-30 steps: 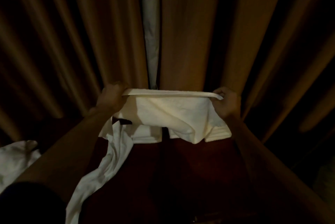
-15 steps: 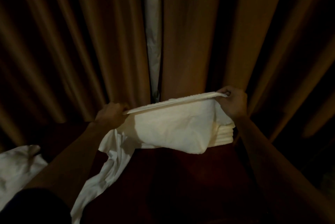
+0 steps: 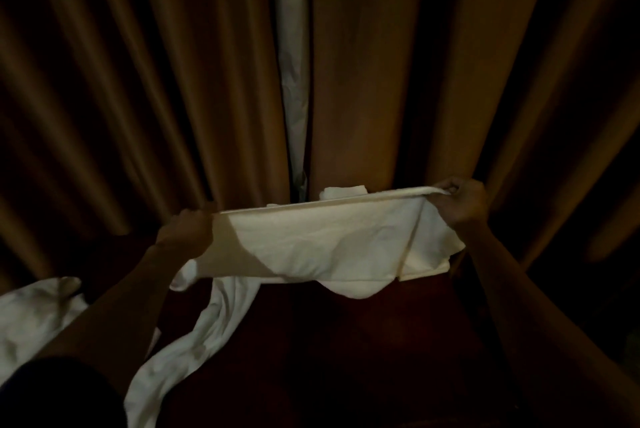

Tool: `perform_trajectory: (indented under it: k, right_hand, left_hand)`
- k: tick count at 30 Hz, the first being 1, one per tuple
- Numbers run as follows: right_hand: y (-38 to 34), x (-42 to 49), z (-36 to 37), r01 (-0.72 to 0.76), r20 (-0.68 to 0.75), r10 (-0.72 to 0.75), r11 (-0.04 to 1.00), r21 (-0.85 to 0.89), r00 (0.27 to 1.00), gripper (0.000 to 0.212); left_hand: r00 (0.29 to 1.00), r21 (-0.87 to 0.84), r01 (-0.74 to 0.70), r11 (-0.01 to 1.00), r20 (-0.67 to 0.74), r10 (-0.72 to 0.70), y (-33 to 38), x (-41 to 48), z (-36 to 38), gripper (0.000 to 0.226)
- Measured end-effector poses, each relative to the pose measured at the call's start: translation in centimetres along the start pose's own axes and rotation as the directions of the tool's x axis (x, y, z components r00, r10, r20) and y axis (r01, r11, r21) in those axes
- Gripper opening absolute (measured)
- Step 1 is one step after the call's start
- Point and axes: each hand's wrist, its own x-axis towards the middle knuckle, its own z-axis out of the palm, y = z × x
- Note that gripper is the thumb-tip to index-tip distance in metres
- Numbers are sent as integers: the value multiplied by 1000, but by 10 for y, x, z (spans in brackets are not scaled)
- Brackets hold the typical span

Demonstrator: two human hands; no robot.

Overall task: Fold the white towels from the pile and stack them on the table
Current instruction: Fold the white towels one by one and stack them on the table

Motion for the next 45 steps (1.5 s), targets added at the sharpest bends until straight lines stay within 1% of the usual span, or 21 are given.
perform_trajectory:
  k: [4,6,8,13,16,18,21,23,26,27,30,33,34,36,38,39,41,42,43,44,45]
  right_hand:
    - [15,2,1,-1,26,2,999,-45,1000,15]
    - [18,1,3,18,42,-15,998,-64,999,18]
    - [21,-1,4,37,66,-31,995,-91,997,18]
    - [26,-12,4,11,52,-3,990,-143,999,16]
    - [36,-26,4,39,75,-26,983,-178,997,14]
    - [51,-39,3,34,130,-3,971,-236,991,11]
    - [82,-65,3,12,242,73,943,-334,968,12]
    - [100,-87,2,41,336,94,927,-372,937,10]
    - [128,-122,4,206,459,-19,909,-361,888,11]
    - [137,-134,4,202,491,-2,913,-354,871,11]
    - [160,-161,4,122,574,152,904,-411,805,27]
    - [176,-181,5,88,633,257,884,-460,731,22]
    - [180,-187,5,76,643,272,885,-459,716,19]
    - [186,-199,5,92,642,239,894,-438,729,14]
    - [192,-209,5,109,663,210,907,-406,719,15]
    - [194,-212,6,88,690,237,912,-401,684,16]
    - [200,-217,9,60,750,317,902,-428,580,13]
    - [207,-219,11,86,772,331,892,-443,543,23]
    - [212,-220,12,123,794,339,882,-454,505,39]
    - [214,-221,14,126,804,354,878,-462,478,53]
    - [215,-221,15,94,803,377,879,-467,462,60]
  left_hand:
    - [998,-17,51,999,-29,-51,4,1,-7,37]
    - [998,-62,47,997,-39,-50,4,2,-9,36]
    - [998,-47,22,999,-56,-25,1,2,-8,36]
    - [995,-103,31,994,-95,-41,-2,-9,1,32]
    - [997,-133,38,990,-59,-46,-4,-21,18,33]
    - [999,-119,23,993,-31,-27,-6,-34,36,33]
    - [997,-125,-16,992,73,25,-12,-57,69,34]
    - [986,-132,-42,990,157,62,-17,-74,93,35]
    - [954,-142,-60,988,283,98,-26,-103,132,34]
    - [946,-167,-63,984,306,112,-27,-114,144,30]
    - [943,-224,-96,970,291,160,-23,-144,170,23]
    - [918,-246,-59,967,368,149,-15,-167,186,25]
    - [905,-235,-25,972,407,122,-13,-171,190,27]
    - [883,-189,24,982,464,68,-10,-180,200,33]
    - [848,-137,18,990,527,58,-8,-188,206,35]
    - [814,-115,2,993,577,65,-9,-192,210,36]
    - [741,-84,9,996,670,50,-13,-198,217,41]
    - [719,-54,17,998,694,25,-14,-201,219,43]
    - [716,-20,16,1000,698,2,-13,-201,222,43]
    - [725,10,25,1000,689,-25,-11,-200,224,42]
    - [748,22,37,999,662,-42,-8,-198,227,40]
